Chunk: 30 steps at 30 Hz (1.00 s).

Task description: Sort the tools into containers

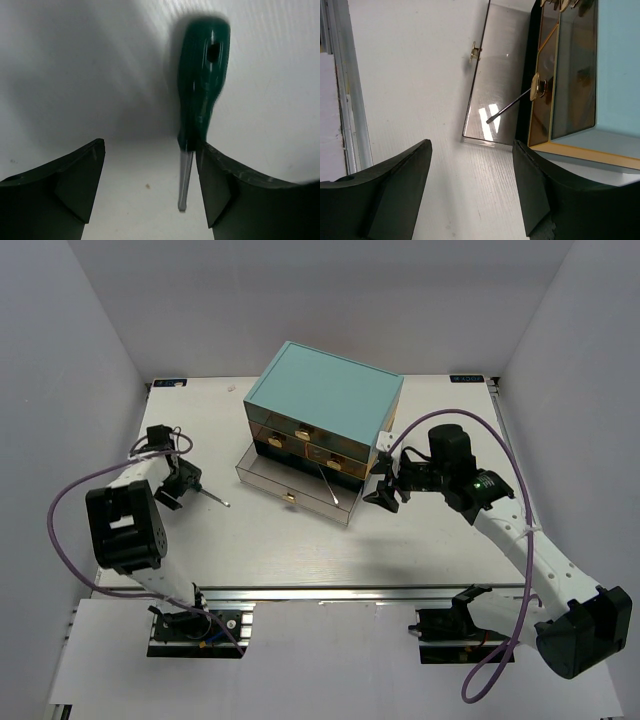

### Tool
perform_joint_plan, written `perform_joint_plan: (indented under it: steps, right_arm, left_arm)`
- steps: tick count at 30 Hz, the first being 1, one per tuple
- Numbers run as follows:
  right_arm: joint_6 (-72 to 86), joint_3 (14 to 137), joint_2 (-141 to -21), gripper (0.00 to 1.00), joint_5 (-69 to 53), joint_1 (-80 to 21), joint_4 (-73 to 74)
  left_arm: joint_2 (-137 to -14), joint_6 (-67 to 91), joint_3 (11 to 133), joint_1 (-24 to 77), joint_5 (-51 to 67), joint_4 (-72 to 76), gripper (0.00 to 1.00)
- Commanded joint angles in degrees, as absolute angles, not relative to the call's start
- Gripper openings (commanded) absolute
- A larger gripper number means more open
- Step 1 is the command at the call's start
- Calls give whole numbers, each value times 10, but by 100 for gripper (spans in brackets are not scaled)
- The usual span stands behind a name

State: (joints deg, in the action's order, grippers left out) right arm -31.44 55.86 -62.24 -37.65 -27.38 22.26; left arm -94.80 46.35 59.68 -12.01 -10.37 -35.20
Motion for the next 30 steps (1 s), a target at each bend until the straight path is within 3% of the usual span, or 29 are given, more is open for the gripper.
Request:
perform_joint_plan:
  steps: [1,15,18,19,23,25,30]
  right_arm:
    - [-310,557,-615,71,-382,-271,207]
    - [-313,558,-624,71,-380,-271,208]
    - [-314,559,-626,71,-381,-270,209]
    - [-314,560,-626,71,-380,-271,210]
    - [-315,563,-626,71,-377,-270,210]
    - [-316,563,-625,71,-375,-269,210]
    - [-316,558,-622,71,-376,-267,212]
  left_arm:
    - [-977,431,647,-120,-131,-344,83]
    - [-1114,431,745,-119,-124,-349,77]
    - [-1132,438,757,-120,-115,-347,60]
    - [-1138,439,762,-120,-111,-352,44]
    - [-1150,451,762,-120,-97,-364,9]
    - [-1125,452,738,-120,-77,-343,0]
    - [-965,459,623,-118,12,-287,0]
